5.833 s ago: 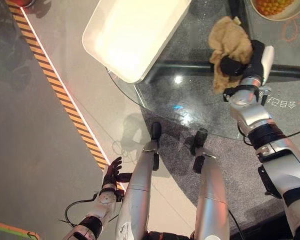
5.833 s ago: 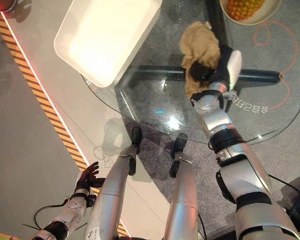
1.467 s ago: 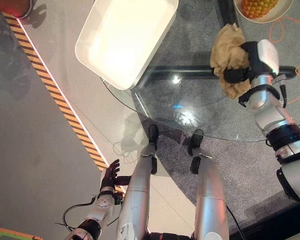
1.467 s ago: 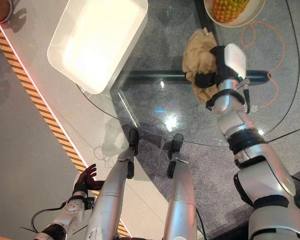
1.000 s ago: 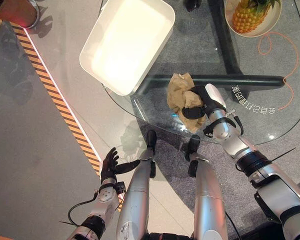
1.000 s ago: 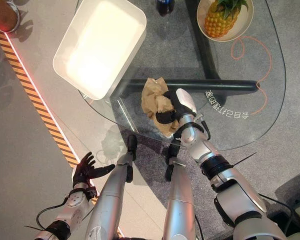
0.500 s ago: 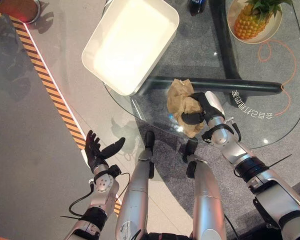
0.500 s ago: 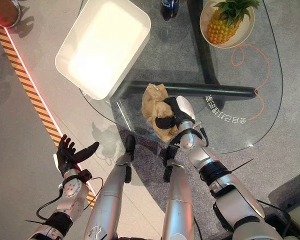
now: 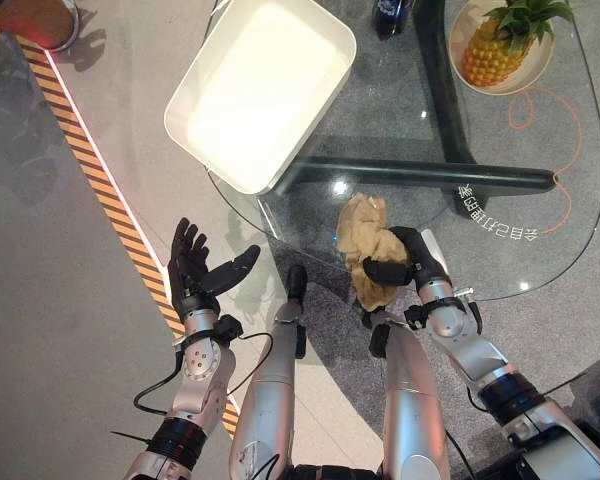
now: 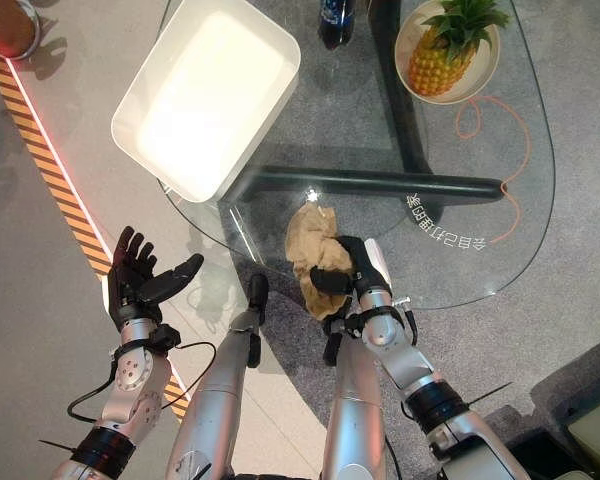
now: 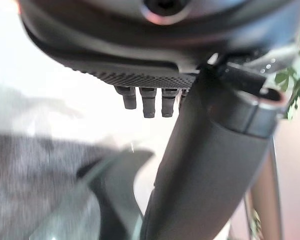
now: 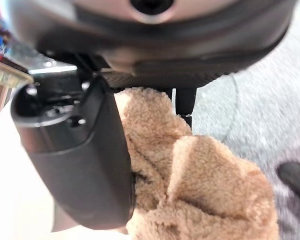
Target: Wipe the table with a cloth and put it in the basket.
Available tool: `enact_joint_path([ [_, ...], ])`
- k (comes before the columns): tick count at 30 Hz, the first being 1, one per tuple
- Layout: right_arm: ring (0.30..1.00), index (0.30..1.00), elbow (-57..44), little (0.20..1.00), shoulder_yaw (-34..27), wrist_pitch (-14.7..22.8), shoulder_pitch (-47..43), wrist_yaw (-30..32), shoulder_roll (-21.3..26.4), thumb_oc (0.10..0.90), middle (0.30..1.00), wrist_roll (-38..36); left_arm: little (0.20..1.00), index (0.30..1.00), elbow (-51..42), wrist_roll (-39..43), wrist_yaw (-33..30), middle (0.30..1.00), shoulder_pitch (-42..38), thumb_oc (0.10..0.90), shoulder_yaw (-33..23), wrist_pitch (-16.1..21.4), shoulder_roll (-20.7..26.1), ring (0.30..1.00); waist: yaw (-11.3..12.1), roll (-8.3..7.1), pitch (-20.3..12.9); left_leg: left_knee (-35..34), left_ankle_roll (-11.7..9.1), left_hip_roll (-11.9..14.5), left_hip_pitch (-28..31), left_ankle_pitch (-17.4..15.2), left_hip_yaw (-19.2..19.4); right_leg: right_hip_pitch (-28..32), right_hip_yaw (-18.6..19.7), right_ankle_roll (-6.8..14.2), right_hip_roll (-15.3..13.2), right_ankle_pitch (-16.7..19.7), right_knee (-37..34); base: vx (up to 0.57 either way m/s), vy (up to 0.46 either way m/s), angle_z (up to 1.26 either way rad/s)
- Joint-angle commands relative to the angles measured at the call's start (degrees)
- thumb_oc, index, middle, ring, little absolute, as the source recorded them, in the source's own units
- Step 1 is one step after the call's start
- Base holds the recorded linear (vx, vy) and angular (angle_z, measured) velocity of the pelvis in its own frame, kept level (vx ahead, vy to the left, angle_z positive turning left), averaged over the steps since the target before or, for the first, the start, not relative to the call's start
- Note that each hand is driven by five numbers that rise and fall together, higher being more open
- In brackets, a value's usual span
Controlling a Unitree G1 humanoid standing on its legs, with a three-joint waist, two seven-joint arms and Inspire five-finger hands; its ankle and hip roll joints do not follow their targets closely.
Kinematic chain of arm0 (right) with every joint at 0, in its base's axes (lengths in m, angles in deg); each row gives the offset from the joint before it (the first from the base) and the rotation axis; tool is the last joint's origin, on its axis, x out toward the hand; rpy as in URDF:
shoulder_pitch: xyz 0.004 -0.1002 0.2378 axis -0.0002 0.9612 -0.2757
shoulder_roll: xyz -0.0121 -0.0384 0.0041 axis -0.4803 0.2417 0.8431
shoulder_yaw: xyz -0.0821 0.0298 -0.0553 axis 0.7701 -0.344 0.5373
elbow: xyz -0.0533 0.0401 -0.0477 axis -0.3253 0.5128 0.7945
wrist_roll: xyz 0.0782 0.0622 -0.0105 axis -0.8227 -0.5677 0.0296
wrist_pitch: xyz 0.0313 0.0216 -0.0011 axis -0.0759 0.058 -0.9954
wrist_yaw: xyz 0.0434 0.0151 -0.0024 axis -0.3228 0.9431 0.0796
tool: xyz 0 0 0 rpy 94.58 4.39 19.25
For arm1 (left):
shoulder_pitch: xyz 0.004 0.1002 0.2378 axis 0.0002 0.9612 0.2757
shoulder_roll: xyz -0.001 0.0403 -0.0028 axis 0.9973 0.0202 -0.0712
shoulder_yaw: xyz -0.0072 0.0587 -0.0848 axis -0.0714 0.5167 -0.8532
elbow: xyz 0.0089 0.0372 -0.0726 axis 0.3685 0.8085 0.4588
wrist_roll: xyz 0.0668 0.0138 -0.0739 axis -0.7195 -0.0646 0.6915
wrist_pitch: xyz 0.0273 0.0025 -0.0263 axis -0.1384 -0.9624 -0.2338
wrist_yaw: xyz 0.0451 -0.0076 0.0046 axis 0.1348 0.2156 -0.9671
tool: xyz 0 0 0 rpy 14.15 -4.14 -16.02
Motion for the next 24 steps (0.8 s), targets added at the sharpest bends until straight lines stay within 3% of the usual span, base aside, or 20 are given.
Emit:
enact_joint_path([
  [1,0.3,0.3,-12.8,0.2,-2.5,10.3,-0.5,-2.3,-0.8,0.1,0.3,-4.8,0.9,0.9,-7.9,1.3,6.6,0.9,4.0,0.8,0.4,0.7,2.7,0.9,-0.5,-0.05,-1.2,1.5,5.6,-3.9,2.9,-5.0,6.0,1.6,1.5,0.2,5.1,2.7,-2.9,0.0,0.0,0.0],
  [11,0.3,0.3,-23.2,0.2,-4.2,14.6,1.6,-5.4,-2.4,0.1,0.3,-10.4,0.9,0.9,-11.4,5.9,16.3,0.9,5.1,0.8,6.8,-4.0,3.3,0.9,-2.0,-0.33,-1.2,2.9,6.3,-3.7,3.4,-6.0,7.2,2.3,2.7,0.2,5.4,3.1,-3.0,0.02,0.01,-0.09],
  [16,0.3,0.3,-26.6,0.2,-4.0,14.2,0.6,-7.9,-2.5,0.1,0.3,-13.1,0.9,0.9,-11.3,7.8,19.9,0.9,4.9,0.8,8.5,-5.8,3.6,0.9,-2.5,-0.46,-1.2,3.0,6.5,-3.6,3.6,-6.3,7.7,2.3,3.4,0.3,5.7,3.4,-3.3,0.02,0.004,-0.09],
  [24,0.3,0.3,-30.5,0.2,-1.8,12.1,-0.4,-14.0,-1.5,0.1,0.3,-14.0,0.9,0.9,-11.5,7.9,23.7,0.9,4.1,0.8,9.4,-4.3,4.6,0.9,-3.1,-0.56,-1.2,3.4,6.6,-3.6,3.3,-6.4,8.3,2.0,4.1,0.2,6.1,3.8,-3.6,0.0,0.009,-0.06],
])
